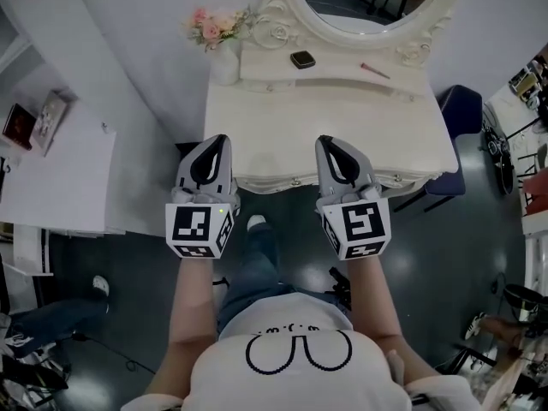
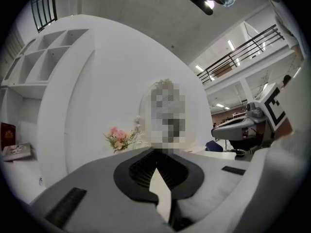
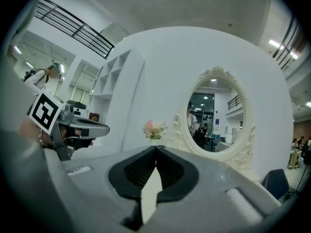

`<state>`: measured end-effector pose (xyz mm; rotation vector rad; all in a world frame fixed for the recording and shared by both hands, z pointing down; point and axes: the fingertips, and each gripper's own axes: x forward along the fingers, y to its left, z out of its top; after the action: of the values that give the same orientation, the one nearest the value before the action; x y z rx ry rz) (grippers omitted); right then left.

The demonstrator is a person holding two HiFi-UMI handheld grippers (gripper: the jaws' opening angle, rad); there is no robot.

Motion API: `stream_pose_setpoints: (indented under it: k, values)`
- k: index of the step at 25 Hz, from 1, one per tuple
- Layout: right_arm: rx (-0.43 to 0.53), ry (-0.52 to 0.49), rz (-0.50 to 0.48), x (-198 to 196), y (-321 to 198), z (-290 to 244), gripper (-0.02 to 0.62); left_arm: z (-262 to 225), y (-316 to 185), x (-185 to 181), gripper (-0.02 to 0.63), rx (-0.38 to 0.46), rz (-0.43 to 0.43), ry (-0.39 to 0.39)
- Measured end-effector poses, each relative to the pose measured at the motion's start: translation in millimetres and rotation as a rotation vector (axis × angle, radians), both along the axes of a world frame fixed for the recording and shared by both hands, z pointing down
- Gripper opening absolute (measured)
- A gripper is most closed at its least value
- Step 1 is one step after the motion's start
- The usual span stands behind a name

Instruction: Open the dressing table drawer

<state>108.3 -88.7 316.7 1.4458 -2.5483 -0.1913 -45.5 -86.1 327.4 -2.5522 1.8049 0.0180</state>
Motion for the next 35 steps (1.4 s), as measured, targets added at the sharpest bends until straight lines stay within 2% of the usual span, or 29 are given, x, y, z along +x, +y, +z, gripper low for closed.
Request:
stream_pose_setpoints:
  k: [5,8,12,13,15,17,21,26,32,35]
  values:
    - [-0.049,0.003,-0.011,-22.8,-69.5,13.0,-0.003,1.7,-64.9,-15.1,-0.002,-0.008,0.022,0.000]
    - [-0.113,-0.016,0.011,-34.1,-110.8,27.9,0.013,2.3,-103.7,-27.6,-0.002,-0.012,0.029,0.004]
    - [-0.183,-0.072,0.055,-44.3,-162.6,44.8,0.123,6.0,-151.5,-41.7,-0.002,-0.024,0.046,0.003]
    - [-0.198,-0.100,0.065,-47.4,-175.2,47.8,0.170,7.7,-162.8,-44.8,-0.002,-0.028,0.052,0.001]
    - [-0.226,-0.158,0.088,-52.6,-199.3,53.7,0.309,11.5,-183.6,-50.3,-0.002,-0.038,0.064,-0.004]
    - [-0.246,-0.191,0.116,-54.9,-219.7,60.7,0.337,15.9,-201.4,-54.2,-0.002,-0.046,0.077,-0.006]
    - [-0.312,-0.184,0.142,-60.3,-243.1,84.7,0.337,28.3,-226.1,-61.4,-0.002,-0.071,0.090,-0.002]
    - [-0.439,-0.144,0.149,-70.4,-257.8,130.6,0.325,49.1,-242.2,-63.7,-0.002,-0.119,0.100,0.009]
    - [-0.578,-0.110,0.171,-80.2,-273.9,192.4,0.225,77.1,-249.5,-61.5,-0.002,-0.183,0.105,0.029]
    - [-0.628,-0.088,0.192,-81.6,-287.1,221.4,0.199,87.2,-252.2,-61.6,-0.002,-0.205,0.103,0.038]
